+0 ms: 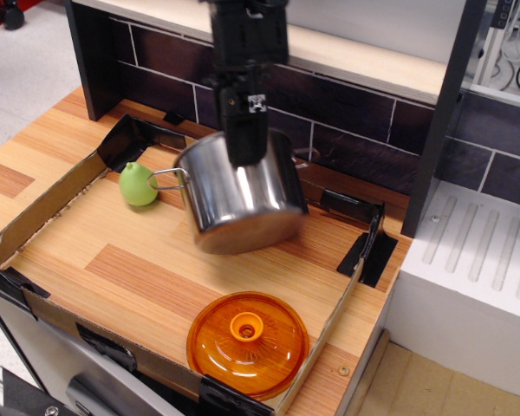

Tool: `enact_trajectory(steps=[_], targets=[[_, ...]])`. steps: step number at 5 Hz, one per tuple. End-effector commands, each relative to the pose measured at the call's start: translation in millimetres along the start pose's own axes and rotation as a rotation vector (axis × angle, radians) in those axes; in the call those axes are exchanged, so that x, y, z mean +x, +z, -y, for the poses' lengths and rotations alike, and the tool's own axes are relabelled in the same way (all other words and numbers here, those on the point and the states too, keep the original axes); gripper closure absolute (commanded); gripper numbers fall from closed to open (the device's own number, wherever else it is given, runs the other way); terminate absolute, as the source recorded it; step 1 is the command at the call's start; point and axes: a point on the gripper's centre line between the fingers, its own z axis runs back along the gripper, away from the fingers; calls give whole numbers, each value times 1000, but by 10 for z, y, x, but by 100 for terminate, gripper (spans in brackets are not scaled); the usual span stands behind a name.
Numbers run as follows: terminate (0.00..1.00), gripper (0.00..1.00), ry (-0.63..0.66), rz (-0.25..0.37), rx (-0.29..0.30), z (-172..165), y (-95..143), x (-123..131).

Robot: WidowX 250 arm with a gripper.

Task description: Topple metal pot

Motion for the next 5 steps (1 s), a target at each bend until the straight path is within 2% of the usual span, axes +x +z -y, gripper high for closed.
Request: enact_trajectory(steps=[1, 2, 3, 4, 5], targets=[[0, 0, -94, 126, 411, -14, 348, -277], [0, 0, -105, 148, 484, 51, 389, -347], [0, 0, -78, 182, 526, 101, 473, -363], [0, 0, -24, 254, 629, 181, 636, -349], [0, 0, -24, 254, 629, 181, 636, -349]])
